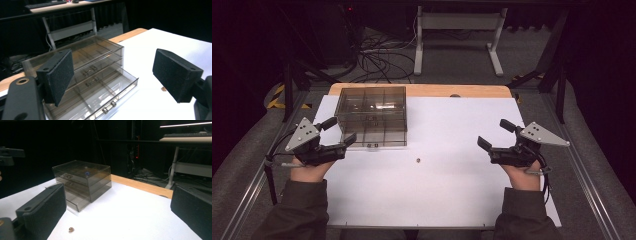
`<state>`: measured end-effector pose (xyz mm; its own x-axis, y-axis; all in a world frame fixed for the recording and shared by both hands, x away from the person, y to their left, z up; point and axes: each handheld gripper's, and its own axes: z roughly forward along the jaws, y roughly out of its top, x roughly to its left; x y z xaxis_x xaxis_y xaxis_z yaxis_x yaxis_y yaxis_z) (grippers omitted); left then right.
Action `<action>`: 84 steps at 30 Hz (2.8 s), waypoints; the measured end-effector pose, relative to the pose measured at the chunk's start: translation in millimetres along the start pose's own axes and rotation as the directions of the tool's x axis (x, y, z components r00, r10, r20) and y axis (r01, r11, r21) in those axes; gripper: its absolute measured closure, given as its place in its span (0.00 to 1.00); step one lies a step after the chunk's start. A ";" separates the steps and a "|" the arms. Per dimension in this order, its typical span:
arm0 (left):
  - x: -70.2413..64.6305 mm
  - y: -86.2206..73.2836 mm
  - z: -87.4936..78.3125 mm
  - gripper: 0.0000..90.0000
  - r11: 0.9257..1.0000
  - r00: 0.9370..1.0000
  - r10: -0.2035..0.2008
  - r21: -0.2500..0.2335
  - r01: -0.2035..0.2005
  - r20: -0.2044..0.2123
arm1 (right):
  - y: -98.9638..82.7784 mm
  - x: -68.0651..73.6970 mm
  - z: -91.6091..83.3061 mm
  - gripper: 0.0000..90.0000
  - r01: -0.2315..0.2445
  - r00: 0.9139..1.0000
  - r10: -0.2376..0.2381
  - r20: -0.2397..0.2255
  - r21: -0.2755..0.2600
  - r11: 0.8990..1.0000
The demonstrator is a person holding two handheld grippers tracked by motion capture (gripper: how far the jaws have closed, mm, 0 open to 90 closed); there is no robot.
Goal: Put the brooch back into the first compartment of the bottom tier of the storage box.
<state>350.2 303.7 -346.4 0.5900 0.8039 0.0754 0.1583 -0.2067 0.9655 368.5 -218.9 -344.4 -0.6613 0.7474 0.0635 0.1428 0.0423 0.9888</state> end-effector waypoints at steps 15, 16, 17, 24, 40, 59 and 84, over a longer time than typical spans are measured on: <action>-16.1 -5.0 24.1 0.24 0.999 0.998 0.006 0.033 -0.008 0.063 | 2.9 2.7 -0.7 0.01 0.004 1.000 -0.004 -0.002 0.001 1.000; -17.2 -5.4 25.6 0.25 0.999 0.998 0.009 0.035 -0.012 0.064 | 3.3 2.7 -1.2 0.01 0.004 1.000 -0.004 -0.002 0.001 1.000; -18.4 -5.9 27.2 0.25 0.999 0.998 0.013 0.034 -0.015 0.068 | 3.3 2.7 -1.2 0.01 0.004 1.000 -0.004 -0.002 0.001 1.000; -24.8 -8.5 34.7 0.29 0.999 0.997 0.009 0.039 -0.012 0.080 | 3.4 2.0 -1.6 0.01 -0.001 1.000 0.001 0.001 0.009 1.000; -47.7 -15.6 56.1 0.33 0.996 0.992 0.020 0.083 -0.030 0.123 | 5.2 3.6 -2.8 0.01 0.008 1.000 -0.008 0.002 0.019 1.000; -71.6 -25.1 86.3 0.38 0.992 0.985 0.009 0.121 -0.030 0.174 | 7.5 6.0 -3.8 0.02 0.016 1.000 -0.016 -0.004 0.025 1.000; -93.6 -40.0 117.6 0.39 0.979 0.975 0.012 0.194 -0.056 0.220 | 10.5 7.7 -8.3 0.02 0.028 1.000 -0.028 -0.001 0.008 1.000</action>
<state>381.7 171.2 -421.3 0.7519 0.6586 0.0301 0.2757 -0.3556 0.8931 358.8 -218.2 -332.4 -0.6660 0.7451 0.0364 0.1307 0.0686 0.9890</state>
